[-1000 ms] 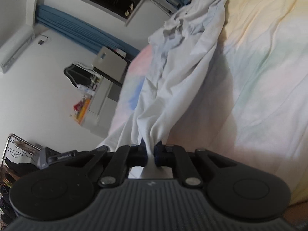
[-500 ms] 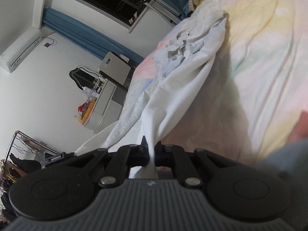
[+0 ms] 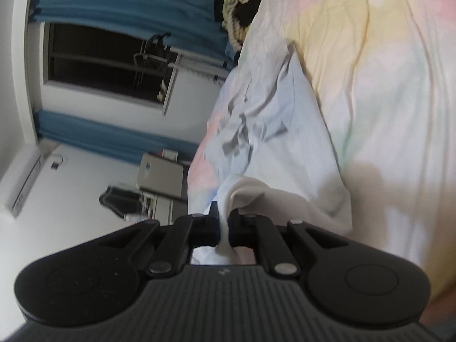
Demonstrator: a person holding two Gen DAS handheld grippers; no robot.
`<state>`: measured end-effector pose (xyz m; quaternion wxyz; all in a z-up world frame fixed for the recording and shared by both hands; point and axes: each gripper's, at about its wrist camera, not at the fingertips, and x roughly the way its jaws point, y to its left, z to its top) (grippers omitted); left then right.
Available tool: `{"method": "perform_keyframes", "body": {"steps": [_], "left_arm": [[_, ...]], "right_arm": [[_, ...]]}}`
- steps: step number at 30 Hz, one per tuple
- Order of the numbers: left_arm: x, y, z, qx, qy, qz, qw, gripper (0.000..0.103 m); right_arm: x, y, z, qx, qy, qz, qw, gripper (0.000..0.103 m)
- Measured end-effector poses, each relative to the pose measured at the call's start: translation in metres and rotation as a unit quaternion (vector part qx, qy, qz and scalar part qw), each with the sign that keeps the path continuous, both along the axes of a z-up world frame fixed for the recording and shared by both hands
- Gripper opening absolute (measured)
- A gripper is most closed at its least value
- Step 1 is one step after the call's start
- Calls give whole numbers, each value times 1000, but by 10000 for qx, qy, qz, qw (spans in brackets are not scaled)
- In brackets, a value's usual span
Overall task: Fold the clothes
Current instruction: 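Lift the hem with both grippers and fold it toward the collar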
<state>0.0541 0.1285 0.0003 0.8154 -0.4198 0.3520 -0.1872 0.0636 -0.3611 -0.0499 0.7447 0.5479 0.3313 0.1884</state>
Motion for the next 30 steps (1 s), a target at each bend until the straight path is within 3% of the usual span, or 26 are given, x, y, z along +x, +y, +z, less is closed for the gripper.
{"method": "perform_keyframes", "body": {"steps": [5,13,19,26,27,29,30], "left_arm": [[76,-1,-18,109,113,237,9996,6],[168,-4,-76,292,390,280,9984,6],[197,-9,-111,809,692,109,9943,6],[196,-23,-100,1554,330,-169,9872,9],[193,-26,-97,1715,253,-211,9846,12],[182,-34,-89,2027,113,-250,9789,28],[174,-37,-84,2122,21,-250,9769,46]], "right_arm": [[76,2,-25,110,313,-241,9992,6],[171,1,-83,-49,735,-280,9969,8],[191,2,-113,9,952,-193,9953,9],[189,6,-116,-130,919,-135,9956,11],[187,8,-112,-206,826,-94,9963,14],[182,11,-102,-352,615,-11,9975,37],[179,14,-96,-439,505,34,9978,42]]}}
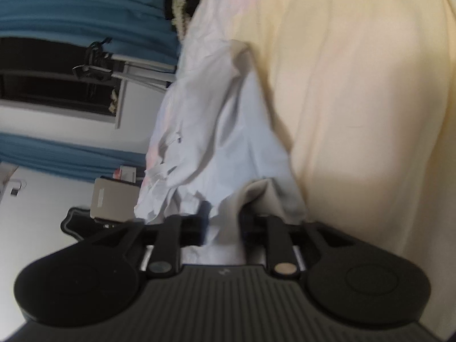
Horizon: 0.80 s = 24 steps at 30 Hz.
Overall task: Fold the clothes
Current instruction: 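Lift the hem with both grippers and fold it toward the collar, then open both grippers to release the folded hem onto the shirt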
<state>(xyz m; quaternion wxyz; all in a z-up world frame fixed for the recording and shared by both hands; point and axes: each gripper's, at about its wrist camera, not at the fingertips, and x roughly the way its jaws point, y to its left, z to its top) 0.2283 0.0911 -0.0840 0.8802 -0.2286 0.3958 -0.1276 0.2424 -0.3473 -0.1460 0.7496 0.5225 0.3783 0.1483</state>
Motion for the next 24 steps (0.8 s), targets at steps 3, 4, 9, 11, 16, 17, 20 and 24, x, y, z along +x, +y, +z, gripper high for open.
{"method": "perform_keyframes", "body": {"steps": [3,4,9,11,16,17,20,24], "left_arm": [[-28,-14,18,368,-428,-25,9984,67],[-38,-20,24,513,-573,-35,9970,71],[-80,-50,48,844,-1134,-132,9899,75],[-90,-62,51,1000,-1271,-134,9868,75],[-99,-90,43,1133,-1295,-235,9848,75],[-100,-96,38,1190,-1275,-294,9842,75],[-96,-115,21,1481,-1104,-487,9816,71],[-81,-127,-3,1848,-789,-587,9778,65]], "right_arm": [[-13,12,25,-550,-382,213,9975,47],[-19,16,34,-738,-538,288,9954,48],[-55,31,69,-1667,-1183,375,9782,48],[-72,35,76,-2052,-1359,266,9689,48],[-94,43,77,-2806,-1642,407,9448,26],[-95,48,76,-2915,-1675,509,9404,15],[-92,69,66,-3092,-1692,1001,9305,12],[-83,100,40,-3466,-1366,1674,9128,11]]}}
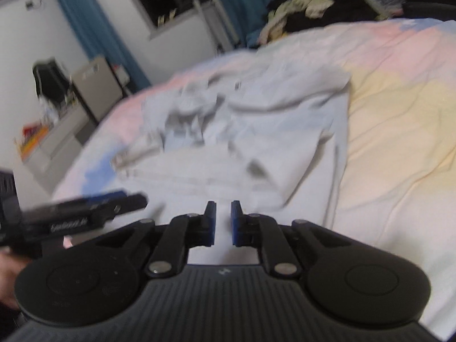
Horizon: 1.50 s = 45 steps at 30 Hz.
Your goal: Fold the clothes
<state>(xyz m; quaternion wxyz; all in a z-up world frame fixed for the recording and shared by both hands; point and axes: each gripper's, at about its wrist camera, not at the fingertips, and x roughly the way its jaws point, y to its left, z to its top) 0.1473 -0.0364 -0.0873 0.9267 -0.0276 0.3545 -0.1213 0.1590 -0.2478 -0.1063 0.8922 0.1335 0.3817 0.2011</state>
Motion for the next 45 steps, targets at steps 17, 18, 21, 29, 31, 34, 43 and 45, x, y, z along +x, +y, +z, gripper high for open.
{"method": "perform_keyframes", "body": {"steps": [17,18,21,29,31,34,43,45], "left_arm": [[56,46,5,-279,-283,865,9955,62],[56,50,8,-344,-361,979,9939,62],[51,55,22,-466,-670,1015,9915,62],[18,31,51,-699,-959,349,9923,68],[10,19,50,-660,-821,105,9944,68],[3,1,41,-495,-604,-156,9968,68],[33,-14,-5,442,136,-7,9989,68],[44,-9,-6,445,106,143,9989,68]], "right_arm": [[52,-6,-10,-228,-644,-577,9960,10],[55,-10,-7,-207,-727,-649,9950,10],[60,-26,4,-185,-999,-946,9903,10],[48,-50,22,181,-1314,-1492,9799,12],[41,-42,28,294,-1362,-1294,9818,12],[30,-18,33,45,-1433,-870,9858,12],[39,16,-4,-954,-766,-315,9920,13],[51,8,-11,-865,-608,-362,9937,12]]}}
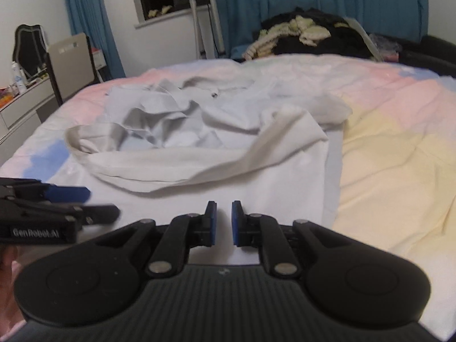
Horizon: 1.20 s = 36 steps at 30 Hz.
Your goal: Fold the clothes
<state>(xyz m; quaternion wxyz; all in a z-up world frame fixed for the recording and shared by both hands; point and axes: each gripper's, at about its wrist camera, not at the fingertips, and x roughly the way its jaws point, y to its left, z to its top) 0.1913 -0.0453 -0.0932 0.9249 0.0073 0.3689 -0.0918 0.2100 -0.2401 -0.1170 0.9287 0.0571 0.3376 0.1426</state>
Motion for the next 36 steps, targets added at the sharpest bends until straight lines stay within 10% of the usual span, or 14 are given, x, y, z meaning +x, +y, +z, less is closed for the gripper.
{"method": "perform_keyframes", "body": {"steps": [18,36], "left_arm": [[36,29,22,-379,-857,741,9928,74],[-102,20,85,-317,-1534,347,9870,87]], "right_arm": [[29,-33,10,724,-382,-595,9949,13],[-84,-33,65,758,-958,-376,9918,14]]}}
